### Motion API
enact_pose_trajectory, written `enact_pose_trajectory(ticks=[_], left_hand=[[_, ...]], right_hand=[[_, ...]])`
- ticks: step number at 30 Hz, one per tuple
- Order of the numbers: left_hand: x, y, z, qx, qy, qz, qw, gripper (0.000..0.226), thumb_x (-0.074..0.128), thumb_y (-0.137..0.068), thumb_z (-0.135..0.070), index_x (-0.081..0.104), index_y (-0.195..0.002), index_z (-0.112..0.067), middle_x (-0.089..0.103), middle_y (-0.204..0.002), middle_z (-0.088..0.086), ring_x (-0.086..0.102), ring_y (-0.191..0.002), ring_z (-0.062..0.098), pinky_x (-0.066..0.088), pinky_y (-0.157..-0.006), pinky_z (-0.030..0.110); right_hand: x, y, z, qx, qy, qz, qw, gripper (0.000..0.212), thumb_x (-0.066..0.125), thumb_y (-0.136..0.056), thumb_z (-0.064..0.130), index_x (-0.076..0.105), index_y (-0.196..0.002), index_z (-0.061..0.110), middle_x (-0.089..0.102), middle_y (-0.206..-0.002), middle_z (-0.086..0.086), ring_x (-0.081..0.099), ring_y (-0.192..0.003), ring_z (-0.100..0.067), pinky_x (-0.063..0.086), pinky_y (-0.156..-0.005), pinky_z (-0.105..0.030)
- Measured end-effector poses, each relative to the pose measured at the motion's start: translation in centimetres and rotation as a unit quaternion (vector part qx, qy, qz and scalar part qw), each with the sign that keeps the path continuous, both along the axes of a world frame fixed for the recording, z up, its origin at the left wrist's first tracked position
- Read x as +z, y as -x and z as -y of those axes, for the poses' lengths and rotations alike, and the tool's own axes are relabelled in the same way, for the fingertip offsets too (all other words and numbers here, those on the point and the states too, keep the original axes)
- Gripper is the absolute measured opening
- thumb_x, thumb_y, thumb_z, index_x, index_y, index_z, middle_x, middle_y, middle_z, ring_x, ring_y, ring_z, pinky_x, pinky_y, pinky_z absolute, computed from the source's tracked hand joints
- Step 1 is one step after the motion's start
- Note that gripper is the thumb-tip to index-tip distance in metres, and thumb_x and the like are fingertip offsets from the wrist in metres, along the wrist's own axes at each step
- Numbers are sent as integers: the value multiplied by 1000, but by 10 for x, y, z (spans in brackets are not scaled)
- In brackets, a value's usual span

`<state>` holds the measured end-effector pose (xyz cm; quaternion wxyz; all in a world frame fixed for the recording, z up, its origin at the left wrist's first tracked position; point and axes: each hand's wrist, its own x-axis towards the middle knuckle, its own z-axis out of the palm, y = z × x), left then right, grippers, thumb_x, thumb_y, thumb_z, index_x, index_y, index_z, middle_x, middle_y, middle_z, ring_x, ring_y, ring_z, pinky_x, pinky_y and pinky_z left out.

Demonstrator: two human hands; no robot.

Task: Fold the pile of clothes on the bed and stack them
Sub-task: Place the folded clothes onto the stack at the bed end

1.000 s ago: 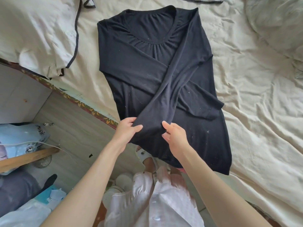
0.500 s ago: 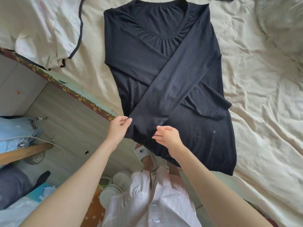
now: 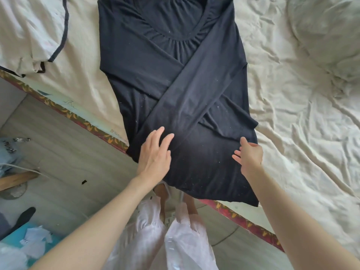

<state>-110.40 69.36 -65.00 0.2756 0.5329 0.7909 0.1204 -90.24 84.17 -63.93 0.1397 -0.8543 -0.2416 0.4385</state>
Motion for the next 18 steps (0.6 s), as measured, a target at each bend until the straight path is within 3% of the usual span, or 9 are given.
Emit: enact_pose_trajectory(ticks=[3,5,9,14,18], left_hand=[[-9,-18,-8,-58,88,-10,994,60,47,-96,-20,21,-149,-21,3,-158,10,3,-146,30,26,-113,44],[-14,-22,-10,-55,125,-13,990,64,46,-96,-22,12,-150,-24,-7,-159,5,-5,-146,27,27,-113,45],[-19,-22,-12,-50,141,-12,989,66,47,-96,-19,11,-150,-26,-9,-159,2,-8,-146,25,28,-113,44],[-16,-22,-11,-44,139,-12,989,64,46,-96,-17,13,-150,-26,-8,-159,2,-8,-146,24,24,-115,43],[-10,-32,-4,19,93,21,995,58,44,-97,-11,22,-150,-22,3,-160,1,1,-147,22,22,-114,40]], right_hand=[[-2,-11,-19,-38,23,-72,996,49,60,-92,27,46,-131,1,54,-109,-10,57,-99,-21,52,-81,-30],[-3,-13,-32,-39,37,-120,991,40,62,-92,26,49,-123,5,54,-111,-10,56,-102,-19,49,-82,-30],[-5,-18,-44,-19,103,-180,978,25,64,-90,21,50,-111,14,49,-113,-8,51,-112,-20,44,-87,-30],[-3,-36,-32,11,99,-123,987,20,67,-88,21,56,-102,12,58,-90,-3,58,-79,-15,46,-67,-27],[-1,-56,-22,64,93,-122,986,17,62,-91,23,57,-98,9,61,-81,-2,61,-74,-14,48,-62,-24]])
